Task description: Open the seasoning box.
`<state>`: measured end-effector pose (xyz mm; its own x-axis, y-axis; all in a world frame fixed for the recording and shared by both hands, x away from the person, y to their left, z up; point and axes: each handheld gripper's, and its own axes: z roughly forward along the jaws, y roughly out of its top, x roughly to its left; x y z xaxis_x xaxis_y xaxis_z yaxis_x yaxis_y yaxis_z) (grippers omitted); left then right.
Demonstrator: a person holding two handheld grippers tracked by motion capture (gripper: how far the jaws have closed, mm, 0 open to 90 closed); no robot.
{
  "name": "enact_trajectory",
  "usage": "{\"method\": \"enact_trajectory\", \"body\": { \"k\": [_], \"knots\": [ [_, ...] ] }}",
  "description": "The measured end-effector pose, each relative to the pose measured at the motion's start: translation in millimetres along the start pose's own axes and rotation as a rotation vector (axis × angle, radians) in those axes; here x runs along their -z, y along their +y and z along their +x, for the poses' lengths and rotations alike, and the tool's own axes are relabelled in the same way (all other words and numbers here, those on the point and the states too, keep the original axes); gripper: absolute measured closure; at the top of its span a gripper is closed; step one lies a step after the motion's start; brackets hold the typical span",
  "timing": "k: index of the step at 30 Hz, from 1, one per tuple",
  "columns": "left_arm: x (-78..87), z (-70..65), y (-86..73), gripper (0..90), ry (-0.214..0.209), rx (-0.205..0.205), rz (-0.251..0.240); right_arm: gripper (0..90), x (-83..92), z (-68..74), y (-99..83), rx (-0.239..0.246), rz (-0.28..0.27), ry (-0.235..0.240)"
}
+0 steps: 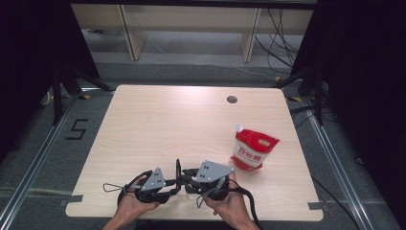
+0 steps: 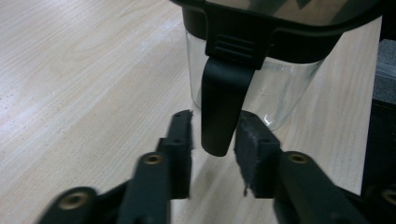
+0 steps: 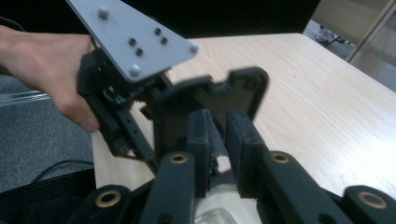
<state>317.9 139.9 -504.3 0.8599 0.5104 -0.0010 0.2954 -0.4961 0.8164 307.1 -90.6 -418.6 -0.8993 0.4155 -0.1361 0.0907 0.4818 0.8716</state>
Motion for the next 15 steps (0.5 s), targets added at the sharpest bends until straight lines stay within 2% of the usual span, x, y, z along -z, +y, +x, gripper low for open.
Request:
{"method": "enact_trajectory", "body": {
  "k": [3, 4, 5, 7, 8, 9, 10, 12, 13, 15],
  "knots": [
    [3.4, 1.9, -0.3, 55.5, 0.016, 0.005, 0.007, 73.7, 7.3, -5.7, -6.4, -0.023, -0.002, -0.017],
    [6.1, 2.3, -1.6, 52.6, 0.008, 0.013, -0.014, 70.4, 11.1, -8.9, -10.3, -0.028, -0.014, -0.023],
    [7.6, 1.3, -1.3, 49.8, -0.001, 0.014, -0.008, 66.7, 15.0, -12.0, -13.8, -0.028, -0.016, -0.021],
    [8.6, 0.3, -1.8, 47.2, -0.002, 0.004, 0.000, 65.2, 19.7, -15.1, -17.7, -0.032, -0.012, -0.023],
    [8.8, -3.5, -3.1, 43.1, -0.010, 0.013, -0.002, 59.7, 27.4, -21.9, -27.2, -0.050, -0.022, -0.041],
    [8.8, -3.5, -3.1, 41.4, -0.010, 0.013, -0.002, 58.4, 31.6, -25.7, -32.1, -0.058, -0.019, -0.044],
    [9.9, -4.2, -3.5, 39.9, -0.002, 0.002, 0.011, 56.4, 36.1, -28.8, -37.3, -0.073, -0.024, -0.065],
    [11.7, -6.7, -4.1, 37.9, 0.003, 0.012, 0.018, 53.4, 44.7, -35.3, -46.7, -0.093, -0.022, -0.074],
    [12.1, -8.3, -4.4, 37.9, -0.009, 0.030, 0.005, 53.4, 44.7, -35.3, -46.7, -0.093, -0.022, -0.074],
    [14.9, -8.9, -4.7, 35.6, -0.006, 0.040, 0.000, 48.1, 57.4, -42.1, -59.8, -0.123, -0.018, -0.102]
  ]
}}
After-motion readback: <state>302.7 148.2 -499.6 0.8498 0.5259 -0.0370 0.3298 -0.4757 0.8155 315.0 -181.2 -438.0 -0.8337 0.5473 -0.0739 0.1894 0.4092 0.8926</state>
